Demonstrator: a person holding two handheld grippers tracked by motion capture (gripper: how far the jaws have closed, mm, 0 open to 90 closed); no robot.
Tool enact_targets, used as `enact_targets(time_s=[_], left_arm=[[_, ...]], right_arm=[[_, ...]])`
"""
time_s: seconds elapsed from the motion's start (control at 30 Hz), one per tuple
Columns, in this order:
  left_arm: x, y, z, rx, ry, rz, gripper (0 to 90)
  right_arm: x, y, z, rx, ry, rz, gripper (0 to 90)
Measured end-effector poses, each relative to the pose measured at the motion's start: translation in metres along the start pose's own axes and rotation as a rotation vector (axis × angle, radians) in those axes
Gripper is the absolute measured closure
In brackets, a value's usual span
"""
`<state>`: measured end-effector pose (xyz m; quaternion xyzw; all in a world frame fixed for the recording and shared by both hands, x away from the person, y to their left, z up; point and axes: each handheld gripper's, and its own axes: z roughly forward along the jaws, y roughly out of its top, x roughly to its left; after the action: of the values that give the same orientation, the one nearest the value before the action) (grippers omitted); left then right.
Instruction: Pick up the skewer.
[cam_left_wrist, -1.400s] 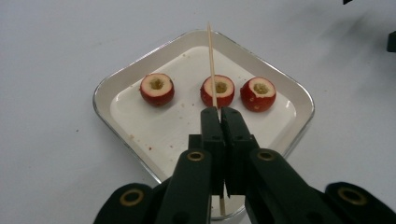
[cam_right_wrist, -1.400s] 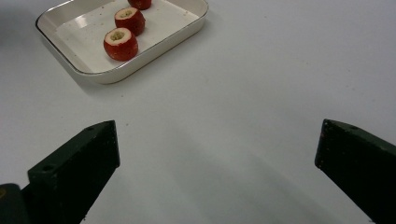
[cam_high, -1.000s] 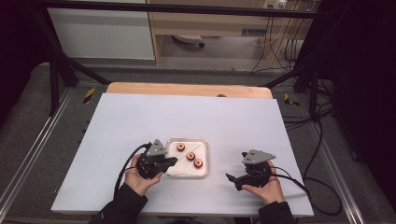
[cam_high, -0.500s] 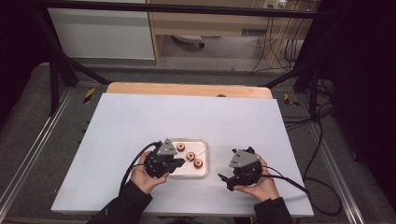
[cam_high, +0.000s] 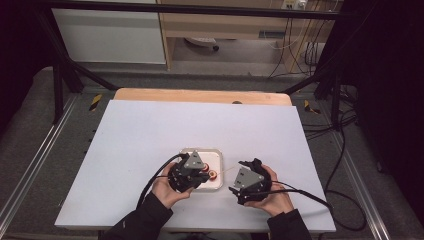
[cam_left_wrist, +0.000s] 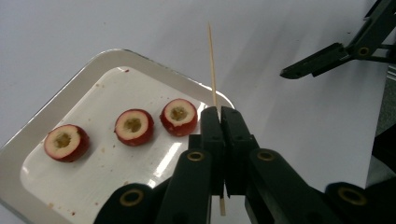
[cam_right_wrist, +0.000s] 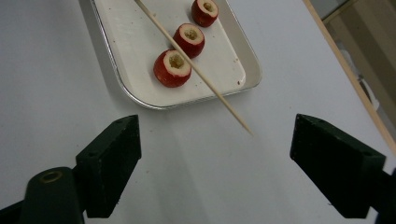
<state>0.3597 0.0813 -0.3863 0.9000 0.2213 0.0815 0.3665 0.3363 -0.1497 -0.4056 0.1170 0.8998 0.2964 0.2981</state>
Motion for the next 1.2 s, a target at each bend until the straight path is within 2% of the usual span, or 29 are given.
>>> enact_targets(time_s=[0.03,0.07,0.17,0.2,0.23,0.27,0.3,0.33,0.37,0.47,0.57,0.63,0.7,0.73,0.77,0.97,1.2], left_arm=[[0.0,0.0,0.0,0.0,0.0,0.0,88.8],[-0.001,0.001,0.002,0.012,-0.006,0.009,88.8],[-0.005,0.004,0.006,0.022,-0.016,0.018,88.8],[-0.006,0.005,0.008,0.023,-0.023,0.019,88.8],[-0.007,0.006,0.009,0.025,-0.027,0.023,88.8],[-0.01,0.008,0.012,0.035,-0.032,0.031,88.8],[-0.01,0.008,0.012,0.035,-0.032,0.031,88.8],[-0.013,0.01,0.014,0.038,-0.038,0.037,88.8],[-0.013,0.01,0.014,0.038,-0.038,0.037,88.8],[-0.018,0.015,0.017,0.041,-0.048,0.055,88.8],[-0.021,0.017,0.017,0.041,-0.054,0.06,88.8],[-0.023,0.018,0.018,0.043,-0.058,0.065,88.8],[-0.024,0.019,0.018,0.043,-0.063,0.068,88.8],[-0.025,0.02,0.019,0.046,-0.065,0.071,88.8],[-0.025,0.02,0.019,0.046,-0.065,0.071,88.8],[-0.025,0.02,0.019,0.053,-0.072,0.078,88.8],[-0.023,0.019,0.019,0.058,-0.085,0.075,88.8]], right_arm=[[0.0,0.0,0.0,0.0,0.0,0.0,17.6],[0.002,0.001,0.0,-0.004,-0.007,-0.038,21.7],[0.003,0.001,0.001,-0.01,-0.009,-0.066,25.9],[0.004,0.0,0.002,-0.008,-0.009,-0.105,29.6],[0.004,0.0,0.002,-0.008,-0.009,-0.105,29.6],[0.006,-0.001,0.004,-0.003,-0.002,-0.149,33.7],[0.006,-0.001,0.004,-0.003,-0.002,-0.149,33.7],[0.008,-0.002,0.005,-0.002,-0.002,-0.188,37.6],[0.008,-0.002,0.005,-0.002,-0.002,-0.188,37.6],[0.011,-0.004,0.006,0.005,0.001,-0.284,48.4],[0.012,-0.005,0.006,0.016,0.001,-0.353,55.0],[0.014,-0.007,0.006,0.018,-0.001,-0.387,59.6],[0.015,-0.007,0.006,0.021,0.005,-0.395,61.7],[0.014,-0.008,0.007,0.011,-0.004,-0.442,66.5],[0.015,-0.008,0.006,0.015,-0.004,-0.439,68.6],[0.017,-0.008,0.007,0.002,0.0,-0.491,78.0],[0.019,-0.01,0.008,0.009,0.008,-0.513,86.7]])
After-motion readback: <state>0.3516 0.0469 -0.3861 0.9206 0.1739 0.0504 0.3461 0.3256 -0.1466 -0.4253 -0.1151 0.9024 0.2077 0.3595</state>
